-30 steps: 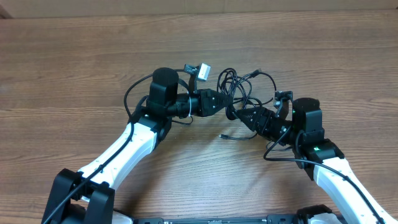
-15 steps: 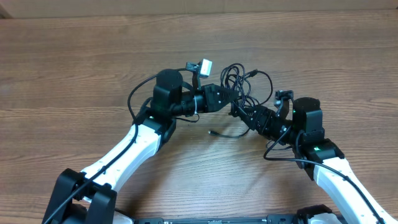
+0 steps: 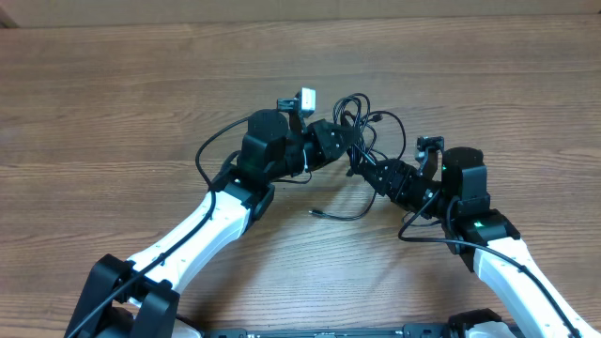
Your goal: Untangle cables
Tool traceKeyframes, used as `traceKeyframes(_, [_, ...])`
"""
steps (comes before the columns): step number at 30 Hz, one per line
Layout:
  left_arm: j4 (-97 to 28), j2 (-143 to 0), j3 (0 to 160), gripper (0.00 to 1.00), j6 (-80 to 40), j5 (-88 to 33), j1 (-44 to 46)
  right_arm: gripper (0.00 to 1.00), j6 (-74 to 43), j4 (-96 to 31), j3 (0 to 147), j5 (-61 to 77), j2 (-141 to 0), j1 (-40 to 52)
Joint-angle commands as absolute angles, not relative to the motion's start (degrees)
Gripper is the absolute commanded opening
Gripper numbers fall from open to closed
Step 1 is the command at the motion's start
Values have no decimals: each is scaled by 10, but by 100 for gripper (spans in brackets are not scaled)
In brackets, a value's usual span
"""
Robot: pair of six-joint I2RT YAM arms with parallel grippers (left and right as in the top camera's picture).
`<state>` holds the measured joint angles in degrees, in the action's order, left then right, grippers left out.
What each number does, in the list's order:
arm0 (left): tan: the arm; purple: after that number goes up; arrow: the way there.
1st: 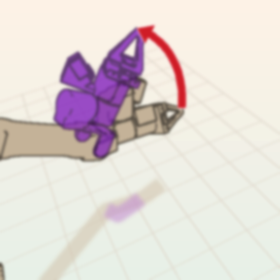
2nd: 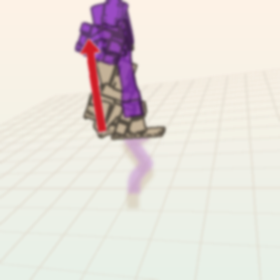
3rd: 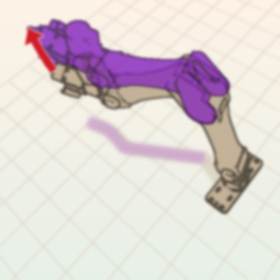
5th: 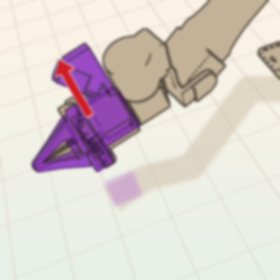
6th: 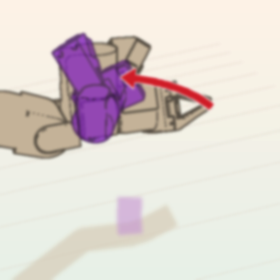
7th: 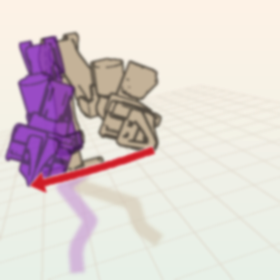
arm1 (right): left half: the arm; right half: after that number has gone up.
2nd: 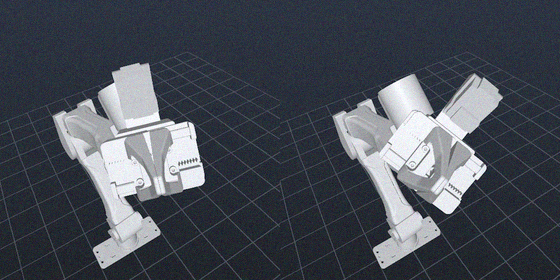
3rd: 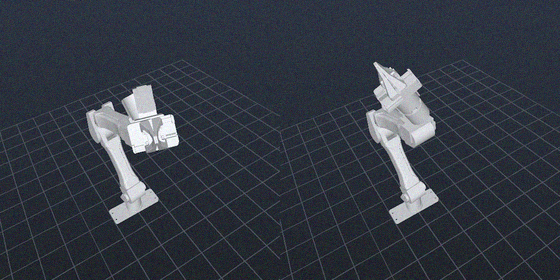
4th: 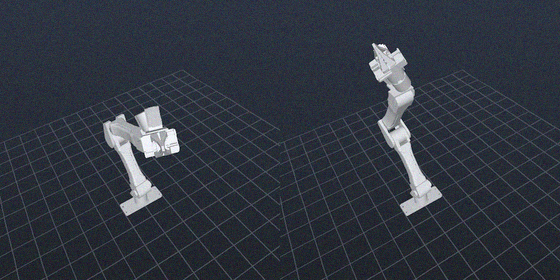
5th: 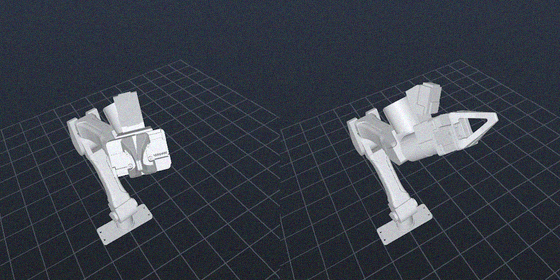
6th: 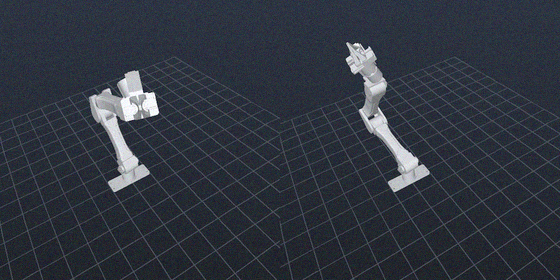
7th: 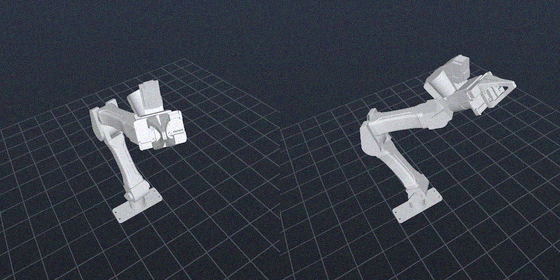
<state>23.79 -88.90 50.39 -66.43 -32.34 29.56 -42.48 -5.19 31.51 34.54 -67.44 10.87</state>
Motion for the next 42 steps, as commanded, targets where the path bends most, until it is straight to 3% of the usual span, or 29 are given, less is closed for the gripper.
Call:
traceKeyframes(1, [267, -872, 520, 4, -699, -260, 295, 66, -419, -58, 322, 357, -675, 112])
traceKeyframes(12, [299, -872, 520, 4, -719, -243, 301, 66, -417, -58, 322, 357, -675, 112])
traceKeyframes(22, [294, -872, 520, 4, -476, -378, 293, 66, -401, -63, 322, 361, -675, 112])
traceKeyframes(26, [263, -872, 520, 4, -402, -449, 272, 72, -382, -65, 322, 370, -675, 112])
traceKeyframes(33, [232, -872, 520, 4, -373, -517, 208, 79, -306, -37, 322, 446, -675, 112])
traceKeyframes(42, [229, -872, 520, 4, -329, -605, 178, 81, -267, 18, 322, 548, -675, 112])
